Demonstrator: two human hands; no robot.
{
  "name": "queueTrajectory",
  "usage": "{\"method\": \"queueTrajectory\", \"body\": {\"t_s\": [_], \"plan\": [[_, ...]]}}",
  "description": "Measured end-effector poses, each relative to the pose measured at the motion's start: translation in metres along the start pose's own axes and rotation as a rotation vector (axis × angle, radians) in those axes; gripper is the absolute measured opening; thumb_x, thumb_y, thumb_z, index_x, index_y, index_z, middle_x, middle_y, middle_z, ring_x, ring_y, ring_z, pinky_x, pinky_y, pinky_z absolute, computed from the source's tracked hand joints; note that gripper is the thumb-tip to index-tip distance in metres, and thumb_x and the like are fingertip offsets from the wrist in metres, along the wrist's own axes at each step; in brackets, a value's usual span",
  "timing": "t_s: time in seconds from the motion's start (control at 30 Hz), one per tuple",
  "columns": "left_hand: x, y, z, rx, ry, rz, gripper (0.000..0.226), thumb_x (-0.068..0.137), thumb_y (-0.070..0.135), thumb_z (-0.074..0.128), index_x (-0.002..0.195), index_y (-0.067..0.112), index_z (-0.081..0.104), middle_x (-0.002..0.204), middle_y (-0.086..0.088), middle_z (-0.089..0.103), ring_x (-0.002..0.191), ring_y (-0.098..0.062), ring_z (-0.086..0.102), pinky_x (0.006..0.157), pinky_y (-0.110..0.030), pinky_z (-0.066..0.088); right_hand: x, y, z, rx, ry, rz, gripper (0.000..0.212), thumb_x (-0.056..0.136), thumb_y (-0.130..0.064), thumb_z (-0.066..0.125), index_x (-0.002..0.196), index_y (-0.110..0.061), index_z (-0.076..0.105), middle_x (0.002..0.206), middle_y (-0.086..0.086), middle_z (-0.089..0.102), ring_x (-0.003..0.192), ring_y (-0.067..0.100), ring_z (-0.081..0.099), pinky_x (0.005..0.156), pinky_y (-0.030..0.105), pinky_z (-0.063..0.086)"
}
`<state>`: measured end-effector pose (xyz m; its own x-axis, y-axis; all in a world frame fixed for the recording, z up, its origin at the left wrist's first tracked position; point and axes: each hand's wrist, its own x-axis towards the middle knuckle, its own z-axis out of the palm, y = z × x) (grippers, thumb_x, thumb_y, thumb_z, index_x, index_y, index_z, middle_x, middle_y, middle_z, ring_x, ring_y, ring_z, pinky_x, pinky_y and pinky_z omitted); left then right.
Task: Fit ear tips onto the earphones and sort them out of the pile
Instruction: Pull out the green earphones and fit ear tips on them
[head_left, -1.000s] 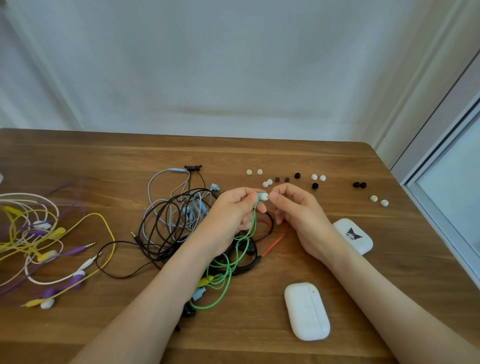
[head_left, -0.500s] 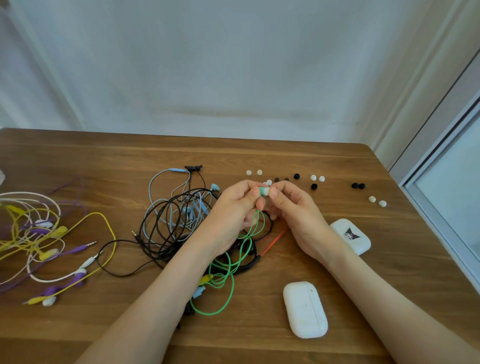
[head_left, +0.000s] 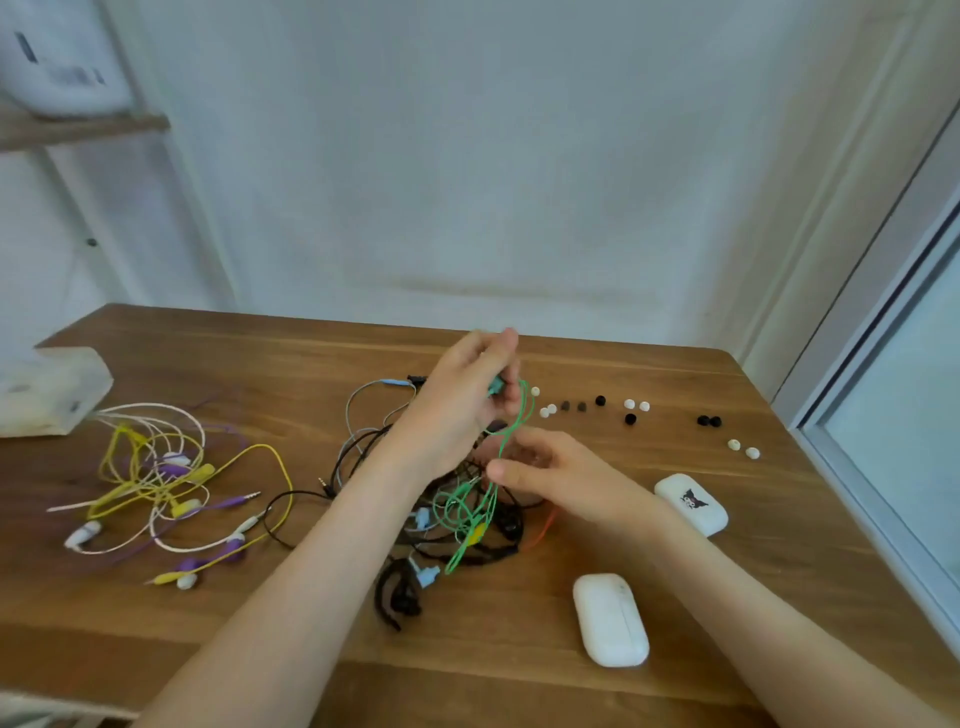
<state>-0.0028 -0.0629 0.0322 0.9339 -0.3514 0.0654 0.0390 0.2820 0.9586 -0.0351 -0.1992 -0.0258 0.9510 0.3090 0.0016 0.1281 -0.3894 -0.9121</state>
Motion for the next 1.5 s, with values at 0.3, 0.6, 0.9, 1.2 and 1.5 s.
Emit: {"method": "queueTrajectory", "body": {"t_s": [0.3,0.6,0.9,1.2,1.5], "plan": [[-0.027,0.058,-0.026,-0.211,0.081,0.164,0.025,0.094,-0.005,0.033,0.09,0.007,0.054,0.058,0.0,0.051,0.049,-0.009,0.046,0.047,-0.017,0.039,0.006,-0.039,-0.021,-0.122,0.388,-0.017,0.031,0.101,-0.026,0.045,0.074,-0.012,0.052,0.08,0.001,0.071,0.05,0.009,0.054,0.057,0.027,0.043],[-0.041,0.066,-0.069,-0.06,0.167,0.11,0.042,0.097,0.022,0.033,0.078,0.008,0.068,0.041,0.004,0.025,0.037,-0.011,0.022,0.037,-0.018,0.016,-0.013,-0.047,-0.066,-0.071,0.491,0.18,0.018,0.1,-0.02,0.04,0.093,-0.01,0.054,0.076,0.011,0.071,0.052,0.019,0.063,0.045,0.025,0.045],[-0.051,0.033,-0.036,1.121,-0.121,-0.106,0.091,0.063,0.085,0.052,0.138,0.035,0.038,0.076,0.006,0.063,0.068,-0.009,0.063,0.068,-0.024,0.049,-0.032,-0.116,-0.052,0.46,0.35,-0.081,0.027,0.101,-0.017,0.041,0.085,-0.003,0.057,0.077,0.021,0.065,0.059,0.028,0.066,0.054,0.029,0.054],[-0.03,0.01,-0.015,1.104,0.142,0.038,0.025,0.092,0.047,0.054,0.1,0.027,0.067,0.105,0.0,0.036,0.108,-0.021,0.046,0.08,-0.028,0.032,-0.024,-0.142,-0.036,0.716,0.078,-0.268,0.038,0.103,-0.024,0.032,0.087,-0.002,0.058,0.085,0.018,0.068,0.073,0.025,0.07,0.069,0.029,0.057],[-0.034,0.054,-0.054,0.404,0.253,-0.045,0.041,0.104,0.036,0.033,0.074,0.012,0.048,0.079,-0.008,0.07,0.078,-0.025,0.067,0.061,-0.032,0.056,0.017,-0.086,0.004,0.131,-0.082,-0.002,0.076,0.084,-0.016,0.068,0.136,-0.037,0.017,0.124,-0.001,0.056,0.075,0.015,0.059,0.063,0.029,0.049]]}}
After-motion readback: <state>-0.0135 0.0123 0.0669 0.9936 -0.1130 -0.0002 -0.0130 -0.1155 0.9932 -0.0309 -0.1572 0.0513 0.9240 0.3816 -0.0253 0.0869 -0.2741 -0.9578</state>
